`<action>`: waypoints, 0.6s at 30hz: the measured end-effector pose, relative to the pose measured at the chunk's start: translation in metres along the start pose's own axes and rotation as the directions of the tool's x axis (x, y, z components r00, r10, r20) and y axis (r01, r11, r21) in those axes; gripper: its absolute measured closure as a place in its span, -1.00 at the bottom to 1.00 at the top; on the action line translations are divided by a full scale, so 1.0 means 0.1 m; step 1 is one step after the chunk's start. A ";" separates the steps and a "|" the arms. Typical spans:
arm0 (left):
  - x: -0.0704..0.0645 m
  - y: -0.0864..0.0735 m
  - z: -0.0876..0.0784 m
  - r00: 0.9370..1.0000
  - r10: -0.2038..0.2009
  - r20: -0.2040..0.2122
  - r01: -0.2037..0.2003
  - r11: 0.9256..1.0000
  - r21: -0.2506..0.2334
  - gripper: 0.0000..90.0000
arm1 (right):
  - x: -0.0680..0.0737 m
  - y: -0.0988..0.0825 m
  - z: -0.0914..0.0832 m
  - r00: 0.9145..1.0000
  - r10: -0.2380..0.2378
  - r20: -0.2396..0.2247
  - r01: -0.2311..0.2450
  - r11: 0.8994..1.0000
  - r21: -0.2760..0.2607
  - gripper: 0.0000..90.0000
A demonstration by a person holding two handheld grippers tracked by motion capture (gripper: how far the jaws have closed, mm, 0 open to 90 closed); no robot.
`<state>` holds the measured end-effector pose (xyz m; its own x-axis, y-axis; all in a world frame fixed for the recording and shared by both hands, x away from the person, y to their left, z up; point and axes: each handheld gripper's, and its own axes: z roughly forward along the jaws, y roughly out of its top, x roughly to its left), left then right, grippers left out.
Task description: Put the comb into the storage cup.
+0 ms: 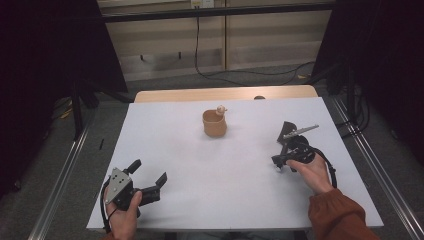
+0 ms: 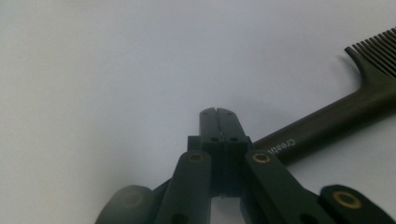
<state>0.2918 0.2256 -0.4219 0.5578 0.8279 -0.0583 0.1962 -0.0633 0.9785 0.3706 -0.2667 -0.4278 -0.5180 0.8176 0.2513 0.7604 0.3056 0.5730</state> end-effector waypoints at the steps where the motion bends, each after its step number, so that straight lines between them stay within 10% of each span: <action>1: 0.00 0.00 0.00 1.000 0.000 0.000 0.000 1.000 0.000 -0.95 | 0.00 0.00 0.00 1.000 0.000 0.000 0.000 1.000 0.000 1.00; 18: 0.00 0.00 0.00 1.000 0.006 0.002 -0.006 1.000 0.002 -0.95 | 0.02 -0.04 -0.02 1.000 -0.011 -0.001 0.011 1.000 0.025 1.00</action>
<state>0.2921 0.2254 -0.4220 0.5608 0.8263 -0.0527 0.1941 -0.0693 0.9785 0.3658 -0.2673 -0.4278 -0.5270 0.8137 0.2454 0.7640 0.3270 0.5562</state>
